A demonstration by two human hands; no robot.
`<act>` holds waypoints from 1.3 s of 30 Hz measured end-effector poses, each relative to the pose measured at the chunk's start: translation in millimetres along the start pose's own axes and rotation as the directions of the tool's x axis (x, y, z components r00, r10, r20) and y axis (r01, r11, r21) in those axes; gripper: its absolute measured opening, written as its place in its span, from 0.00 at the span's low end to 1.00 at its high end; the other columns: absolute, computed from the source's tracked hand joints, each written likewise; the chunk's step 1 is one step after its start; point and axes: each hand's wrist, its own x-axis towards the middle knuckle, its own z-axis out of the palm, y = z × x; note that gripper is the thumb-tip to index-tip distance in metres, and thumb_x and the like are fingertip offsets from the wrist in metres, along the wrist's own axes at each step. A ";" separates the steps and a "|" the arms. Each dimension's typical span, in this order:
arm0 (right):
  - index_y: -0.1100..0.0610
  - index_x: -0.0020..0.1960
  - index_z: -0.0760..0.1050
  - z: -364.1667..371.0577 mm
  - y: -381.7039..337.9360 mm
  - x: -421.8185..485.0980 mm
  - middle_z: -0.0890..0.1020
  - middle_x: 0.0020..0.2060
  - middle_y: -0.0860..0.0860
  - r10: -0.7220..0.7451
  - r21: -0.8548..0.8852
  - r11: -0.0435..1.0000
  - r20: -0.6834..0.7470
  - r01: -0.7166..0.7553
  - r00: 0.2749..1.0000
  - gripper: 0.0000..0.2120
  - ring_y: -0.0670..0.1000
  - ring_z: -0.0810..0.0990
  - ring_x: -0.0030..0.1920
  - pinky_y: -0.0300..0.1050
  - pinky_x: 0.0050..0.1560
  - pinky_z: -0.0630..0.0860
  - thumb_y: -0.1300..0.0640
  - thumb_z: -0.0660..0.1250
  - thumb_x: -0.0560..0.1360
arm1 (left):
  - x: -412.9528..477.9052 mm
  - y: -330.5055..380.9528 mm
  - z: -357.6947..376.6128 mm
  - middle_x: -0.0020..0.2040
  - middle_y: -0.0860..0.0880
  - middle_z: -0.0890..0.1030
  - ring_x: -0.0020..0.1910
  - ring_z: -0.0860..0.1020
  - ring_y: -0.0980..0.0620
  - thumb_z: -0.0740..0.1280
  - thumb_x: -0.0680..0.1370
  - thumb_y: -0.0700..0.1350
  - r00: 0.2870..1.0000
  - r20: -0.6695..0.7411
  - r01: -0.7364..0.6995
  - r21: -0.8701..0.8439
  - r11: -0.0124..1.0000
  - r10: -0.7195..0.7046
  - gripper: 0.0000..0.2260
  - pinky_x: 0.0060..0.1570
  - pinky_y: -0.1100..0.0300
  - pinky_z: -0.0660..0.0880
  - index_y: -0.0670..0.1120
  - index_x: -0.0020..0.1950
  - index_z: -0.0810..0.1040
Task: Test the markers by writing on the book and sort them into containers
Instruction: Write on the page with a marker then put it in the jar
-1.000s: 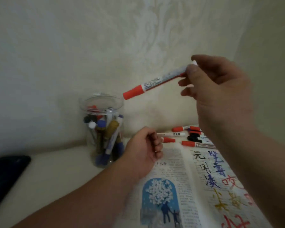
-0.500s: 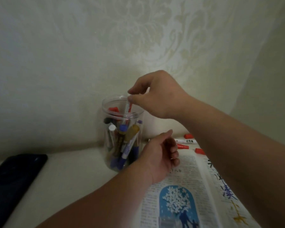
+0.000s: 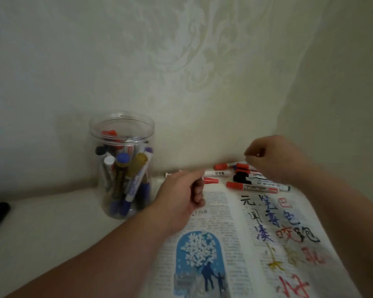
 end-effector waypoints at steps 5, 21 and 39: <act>0.46 0.53 0.81 25.1 64.1 -32.0 0.81 0.48 0.47 0.130 -0.096 0.989 0.151 -0.116 0.980 0.07 0.48 0.77 0.42 0.39 0.43 0.70 0.54 0.70 0.76 | -7.8 -8.7 8.2 0.27 0.47 0.67 0.26 0.63 0.51 0.67 0.80 0.43 0.989 0.065 -0.149 0.283 0.947 0.137 0.19 0.29 0.57 0.62 0.47 0.29 0.73; 0.46 0.44 0.76 29.0 65.3 -53.2 0.78 0.44 0.42 -0.064 -0.082 0.992 0.315 0.095 0.947 0.05 0.46 0.78 0.45 0.47 0.48 0.79 0.47 0.70 0.72 | -31.6 -20.3 21.7 0.45 0.56 0.77 0.42 0.75 0.57 0.72 0.77 0.45 0.823 0.353 -0.503 0.816 0.284 0.444 0.06 0.41 0.69 0.70 0.56 0.47 0.78; 0.57 0.45 0.84 13.2 53.9 -70.7 0.82 0.31 0.51 -0.172 0.804 0.594 0.122 0.004 0.977 0.03 0.45 0.75 0.28 0.36 0.29 0.70 0.63 0.76 0.72 | -30.2 -29.3 34.2 0.52 0.59 0.77 0.51 0.73 0.61 0.60 0.83 0.52 0.764 0.555 -0.551 0.826 -0.116 0.330 0.11 0.50 0.68 0.66 0.55 0.65 0.73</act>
